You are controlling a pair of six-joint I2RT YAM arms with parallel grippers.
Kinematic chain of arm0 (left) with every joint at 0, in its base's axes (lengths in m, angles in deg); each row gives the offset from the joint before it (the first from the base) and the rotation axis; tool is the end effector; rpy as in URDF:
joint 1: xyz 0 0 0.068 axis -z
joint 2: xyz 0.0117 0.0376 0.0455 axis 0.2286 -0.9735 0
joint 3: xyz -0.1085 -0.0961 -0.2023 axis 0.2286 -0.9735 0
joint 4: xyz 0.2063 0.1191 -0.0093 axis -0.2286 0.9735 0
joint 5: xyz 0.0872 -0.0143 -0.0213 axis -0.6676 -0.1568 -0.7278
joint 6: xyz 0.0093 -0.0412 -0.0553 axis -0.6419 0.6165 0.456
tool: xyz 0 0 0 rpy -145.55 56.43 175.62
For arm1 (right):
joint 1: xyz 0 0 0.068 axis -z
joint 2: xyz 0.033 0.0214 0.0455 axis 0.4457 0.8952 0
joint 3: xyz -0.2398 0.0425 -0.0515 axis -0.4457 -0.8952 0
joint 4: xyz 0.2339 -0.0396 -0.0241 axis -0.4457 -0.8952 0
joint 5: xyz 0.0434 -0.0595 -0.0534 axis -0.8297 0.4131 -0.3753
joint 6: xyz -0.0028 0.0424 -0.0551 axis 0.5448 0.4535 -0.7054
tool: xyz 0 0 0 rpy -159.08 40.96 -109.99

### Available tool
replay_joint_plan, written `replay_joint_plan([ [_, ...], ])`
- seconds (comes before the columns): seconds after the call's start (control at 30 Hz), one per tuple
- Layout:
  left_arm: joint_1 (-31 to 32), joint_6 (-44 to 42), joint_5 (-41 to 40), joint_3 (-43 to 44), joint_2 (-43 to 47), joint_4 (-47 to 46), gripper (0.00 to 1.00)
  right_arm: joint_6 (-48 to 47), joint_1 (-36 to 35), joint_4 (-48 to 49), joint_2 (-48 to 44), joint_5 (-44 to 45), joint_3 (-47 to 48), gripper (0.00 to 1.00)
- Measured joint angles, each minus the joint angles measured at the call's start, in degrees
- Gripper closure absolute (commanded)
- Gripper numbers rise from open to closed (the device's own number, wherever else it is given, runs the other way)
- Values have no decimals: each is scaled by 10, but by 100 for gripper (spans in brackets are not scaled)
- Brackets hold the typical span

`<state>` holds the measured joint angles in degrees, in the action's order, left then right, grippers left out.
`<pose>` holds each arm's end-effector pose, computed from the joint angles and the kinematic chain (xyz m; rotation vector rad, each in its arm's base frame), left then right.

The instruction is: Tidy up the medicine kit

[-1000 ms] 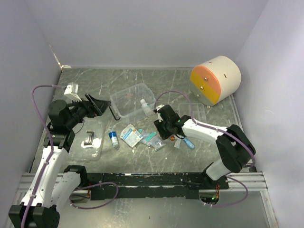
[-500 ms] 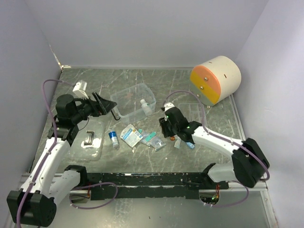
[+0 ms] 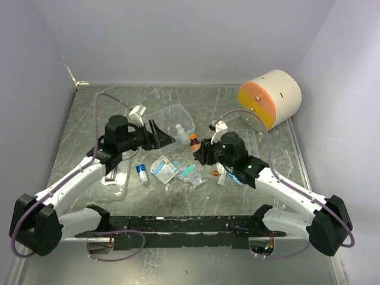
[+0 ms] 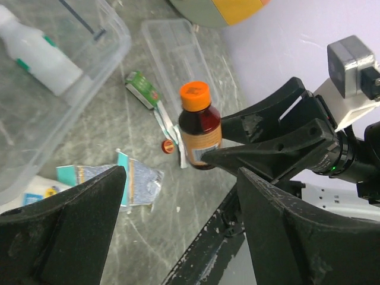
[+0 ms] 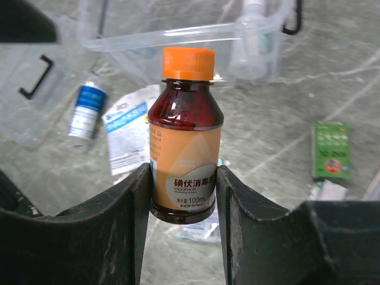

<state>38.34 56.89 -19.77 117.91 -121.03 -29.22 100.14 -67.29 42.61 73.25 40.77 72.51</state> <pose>0.2220 -0.1338 0.2688 0.0720 2.0367 -1.2440 0.1875 0.1614 0.2379 -0.3784 2.0557 0.6524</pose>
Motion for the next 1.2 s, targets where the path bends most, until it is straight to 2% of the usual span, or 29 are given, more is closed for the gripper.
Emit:
replay_joint_plan([
  [0.2, 48, 37, -14, 28, -69, -26, 18, 20, 0, 47, 33, -76, 17, 66],
  [0.47, 56, 72, -10, 45, -110, -63, 24, 34, 0, 90, 71, -133, 59, 66],
  [0.67, 61, 85, -3, 46, -122, -74, 47, 37, 0, 107, 97, -152, 81, 64],
  [0.7, 61, 85, -2, 47, -123, -74, 52, 37, 0, 107, 100, -153, 81, 63],
  [0.77, 61, 85, -2, 47, -126, -73, 55, 38, 0, 106, 107, -152, 82, 54],
  [0.83, 61, 85, -4, 47, -127, -74, 56, 39, 0, 101, 112, -149, 89, 43],
  [0.93, 61, 85, -10, 47, -127, -77, 55, 39, 0, 94, 114, -135, 103, 32],
  [1.2, 54, 60, -101, 122, -149, 9, 56, 33, 0, 94, 65, -43, 84, 31],
])
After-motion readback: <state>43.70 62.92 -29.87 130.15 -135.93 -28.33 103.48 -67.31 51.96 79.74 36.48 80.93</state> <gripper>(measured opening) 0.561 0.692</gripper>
